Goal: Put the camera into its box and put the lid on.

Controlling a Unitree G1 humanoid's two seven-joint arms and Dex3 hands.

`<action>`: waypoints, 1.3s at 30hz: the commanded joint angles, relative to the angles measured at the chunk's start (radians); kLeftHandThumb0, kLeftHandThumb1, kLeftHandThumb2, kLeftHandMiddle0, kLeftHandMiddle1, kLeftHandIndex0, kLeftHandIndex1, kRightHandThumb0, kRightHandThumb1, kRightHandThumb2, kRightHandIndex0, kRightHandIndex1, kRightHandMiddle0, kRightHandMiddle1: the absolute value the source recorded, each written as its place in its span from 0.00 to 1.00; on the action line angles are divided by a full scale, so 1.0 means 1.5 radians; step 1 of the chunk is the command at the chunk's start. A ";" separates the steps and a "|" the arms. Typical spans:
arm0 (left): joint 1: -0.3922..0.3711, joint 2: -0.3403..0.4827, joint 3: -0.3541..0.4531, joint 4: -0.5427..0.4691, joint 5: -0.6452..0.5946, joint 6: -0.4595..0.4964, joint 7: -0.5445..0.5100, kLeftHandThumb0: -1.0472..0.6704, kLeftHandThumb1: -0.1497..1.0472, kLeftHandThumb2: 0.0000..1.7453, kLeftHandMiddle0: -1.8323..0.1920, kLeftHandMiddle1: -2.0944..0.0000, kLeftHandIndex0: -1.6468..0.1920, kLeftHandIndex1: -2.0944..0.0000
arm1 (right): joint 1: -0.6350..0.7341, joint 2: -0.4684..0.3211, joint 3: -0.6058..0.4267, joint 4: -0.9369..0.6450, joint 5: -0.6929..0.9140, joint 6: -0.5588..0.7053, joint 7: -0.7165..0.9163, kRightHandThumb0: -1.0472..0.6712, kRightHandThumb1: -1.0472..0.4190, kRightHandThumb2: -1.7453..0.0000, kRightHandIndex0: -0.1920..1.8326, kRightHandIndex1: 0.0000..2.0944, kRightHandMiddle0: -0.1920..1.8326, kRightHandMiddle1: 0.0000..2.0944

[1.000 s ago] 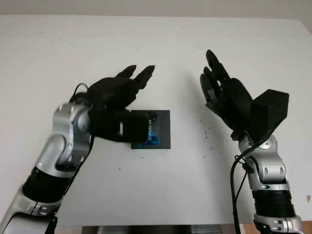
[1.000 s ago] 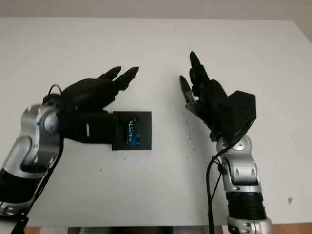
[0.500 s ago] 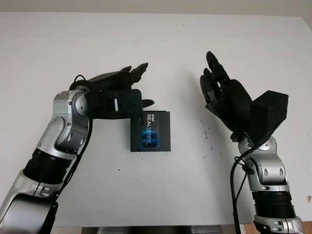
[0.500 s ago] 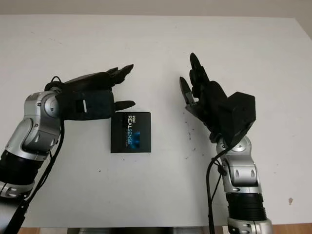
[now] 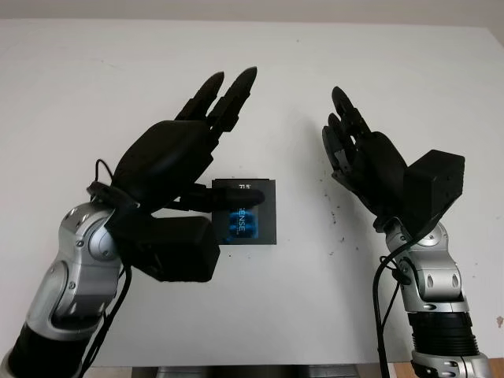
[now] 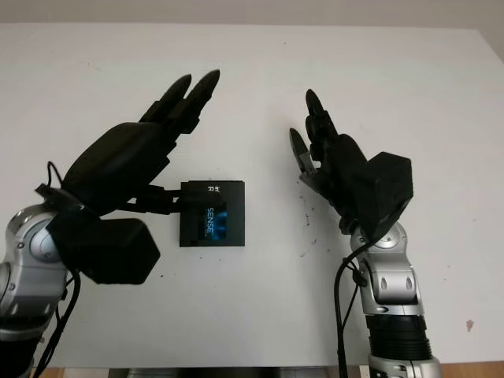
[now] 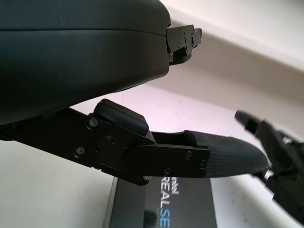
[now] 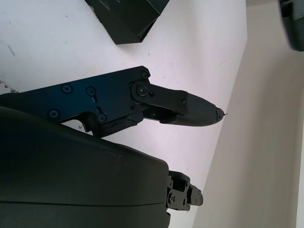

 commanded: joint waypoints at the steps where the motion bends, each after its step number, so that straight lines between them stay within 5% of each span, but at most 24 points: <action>1: 0.022 -0.001 0.014 -0.019 -0.013 -0.026 0.016 0.07 1.00 0.34 1.00 1.00 1.00 1.00 | 0.002 -0.007 0.004 -0.006 -0.004 -0.003 0.000 0.25 0.00 0.67 0.03 0.03 0.04 0.03; 9: 0.105 0.076 0.037 -0.105 0.030 -0.089 -0.040 0.00 1.00 0.20 1.00 1.00 1.00 1.00 | 0.004 -0.006 -0.002 -0.003 -0.002 -0.014 0.002 0.25 0.00 0.67 0.04 0.03 0.04 0.03; 18: 0.190 0.069 0.010 -0.113 0.164 -0.141 -0.010 0.00 0.99 0.06 1.00 1.00 1.00 1.00 | -0.003 -0.006 0.000 0.002 -0.006 -0.014 0.002 0.25 0.00 0.67 0.04 0.03 0.04 0.03; 28: 0.233 0.032 -0.033 -0.078 0.309 -0.148 0.043 0.00 1.00 0.05 1.00 1.00 1.00 1.00 | -0.006 -0.001 -0.002 0.004 0.003 -0.017 0.002 0.27 0.00 0.66 0.04 0.03 0.04 0.03; 39: 0.217 -0.025 -0.069 -0.007 0.395 -0.122 0.140 0.02 1.00 0.08 1.00 1.00 1.00 1.00 | -0.008 -0.006 0.000 0.010 0.001 -0.021 0.005 0.26 0.00 0.66 0.04 0.03 0.04 0.03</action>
